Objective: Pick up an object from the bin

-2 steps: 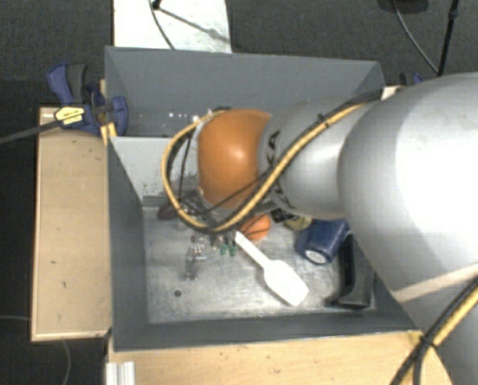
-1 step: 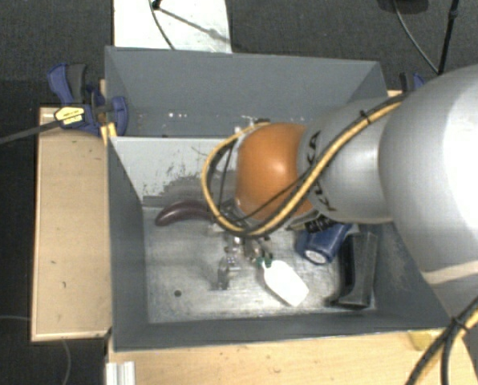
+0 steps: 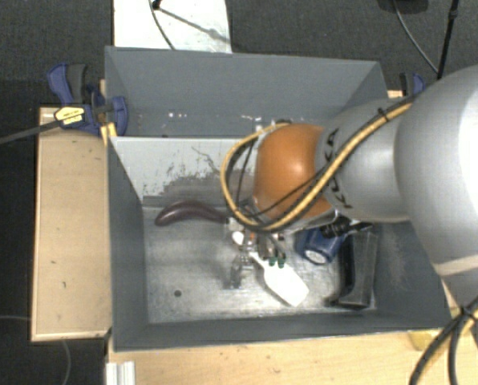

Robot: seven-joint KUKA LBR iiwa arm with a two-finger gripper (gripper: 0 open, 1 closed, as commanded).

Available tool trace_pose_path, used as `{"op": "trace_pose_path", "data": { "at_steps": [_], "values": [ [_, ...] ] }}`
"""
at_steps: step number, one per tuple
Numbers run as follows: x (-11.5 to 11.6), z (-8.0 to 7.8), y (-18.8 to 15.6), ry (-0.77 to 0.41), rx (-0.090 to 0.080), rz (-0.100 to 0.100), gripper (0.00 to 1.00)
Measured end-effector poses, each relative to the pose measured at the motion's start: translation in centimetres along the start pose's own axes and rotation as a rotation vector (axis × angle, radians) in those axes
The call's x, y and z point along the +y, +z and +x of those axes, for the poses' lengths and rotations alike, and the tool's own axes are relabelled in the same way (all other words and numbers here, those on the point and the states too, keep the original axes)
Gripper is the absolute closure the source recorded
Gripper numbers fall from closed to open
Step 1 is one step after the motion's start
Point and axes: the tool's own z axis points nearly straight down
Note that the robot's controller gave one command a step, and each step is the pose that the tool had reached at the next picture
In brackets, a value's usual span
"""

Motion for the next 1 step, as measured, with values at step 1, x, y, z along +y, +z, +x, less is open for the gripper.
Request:
{"op": "trace_pose_path", "data": {
  "at_steps": [1],
  "values": [
    [-8.04,-2.36,-0.11,-0.257,-0.005,0.0,1.0]
  ]
}}
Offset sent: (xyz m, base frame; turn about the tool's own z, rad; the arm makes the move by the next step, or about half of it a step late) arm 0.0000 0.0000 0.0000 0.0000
